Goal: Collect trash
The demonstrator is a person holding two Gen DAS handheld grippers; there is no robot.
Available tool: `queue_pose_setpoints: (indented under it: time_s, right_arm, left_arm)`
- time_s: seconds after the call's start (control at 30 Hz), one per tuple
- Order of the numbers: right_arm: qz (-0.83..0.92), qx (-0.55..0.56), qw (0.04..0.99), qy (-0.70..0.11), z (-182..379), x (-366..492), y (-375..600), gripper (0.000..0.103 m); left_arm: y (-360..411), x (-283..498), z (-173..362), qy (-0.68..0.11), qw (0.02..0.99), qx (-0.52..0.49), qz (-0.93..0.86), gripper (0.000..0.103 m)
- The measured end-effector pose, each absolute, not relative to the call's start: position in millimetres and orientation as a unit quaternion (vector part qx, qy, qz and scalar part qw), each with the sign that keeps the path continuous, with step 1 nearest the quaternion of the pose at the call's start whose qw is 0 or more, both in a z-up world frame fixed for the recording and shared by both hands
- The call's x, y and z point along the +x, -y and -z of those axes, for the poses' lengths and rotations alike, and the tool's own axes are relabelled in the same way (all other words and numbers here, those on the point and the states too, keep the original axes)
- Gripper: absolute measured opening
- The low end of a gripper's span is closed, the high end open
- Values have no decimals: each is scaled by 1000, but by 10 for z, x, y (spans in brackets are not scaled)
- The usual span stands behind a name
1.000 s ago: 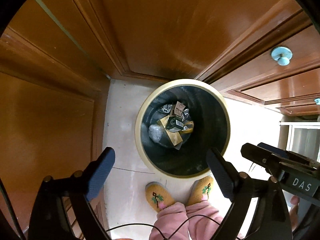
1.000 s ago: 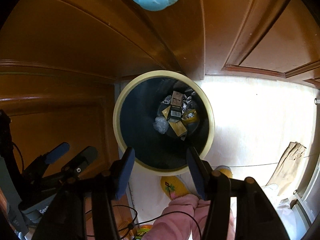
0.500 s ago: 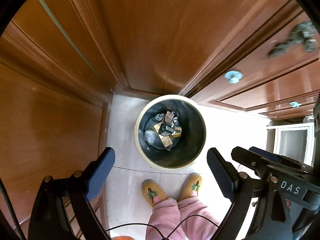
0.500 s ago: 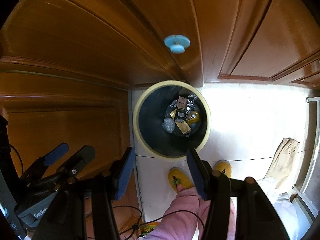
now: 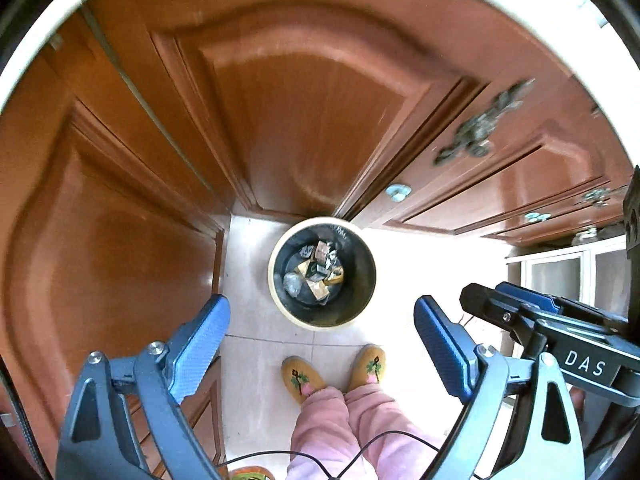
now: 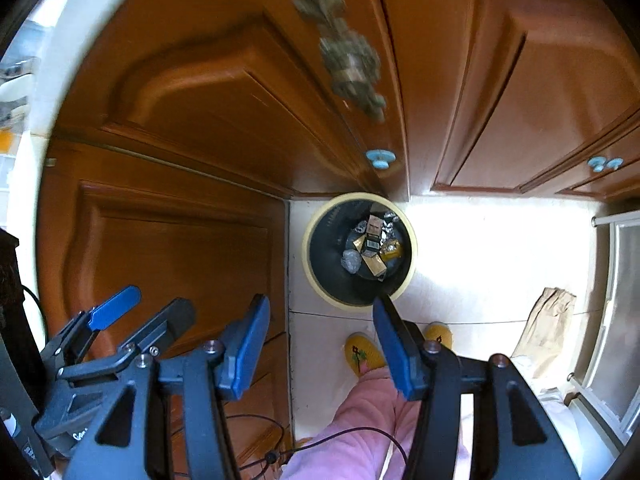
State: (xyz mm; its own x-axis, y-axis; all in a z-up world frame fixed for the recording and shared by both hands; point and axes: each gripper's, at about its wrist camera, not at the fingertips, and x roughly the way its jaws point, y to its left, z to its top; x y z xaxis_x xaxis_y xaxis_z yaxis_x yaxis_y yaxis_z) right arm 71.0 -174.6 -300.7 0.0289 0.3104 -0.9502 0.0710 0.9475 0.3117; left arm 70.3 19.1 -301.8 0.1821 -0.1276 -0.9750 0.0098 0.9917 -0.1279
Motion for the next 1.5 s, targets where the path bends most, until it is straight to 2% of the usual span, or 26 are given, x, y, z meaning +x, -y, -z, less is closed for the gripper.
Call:
queue_pose_setpoints:
  time_s: [0.4,0.7,1.17,1.5]
  right_arm:
    - [-90,113,761,-633,1791,718,1701,54]
    - [-82,124,823,-548,715,776,1677,54]
    - [-87,116,867,-477,-141,1210,1612,54]
    - [-137,117,863,-473,-328,2143,1618,54]
  left_arm:
    - [-153,746,1537,-552,830,-40,71,92]
    - [-191,876,528,-468,879,-28,83,92]
    - [-209,1339,-172,-395,915,-16,82,92]
    - [-199,2164,-375,-376,926,-13,22,92]
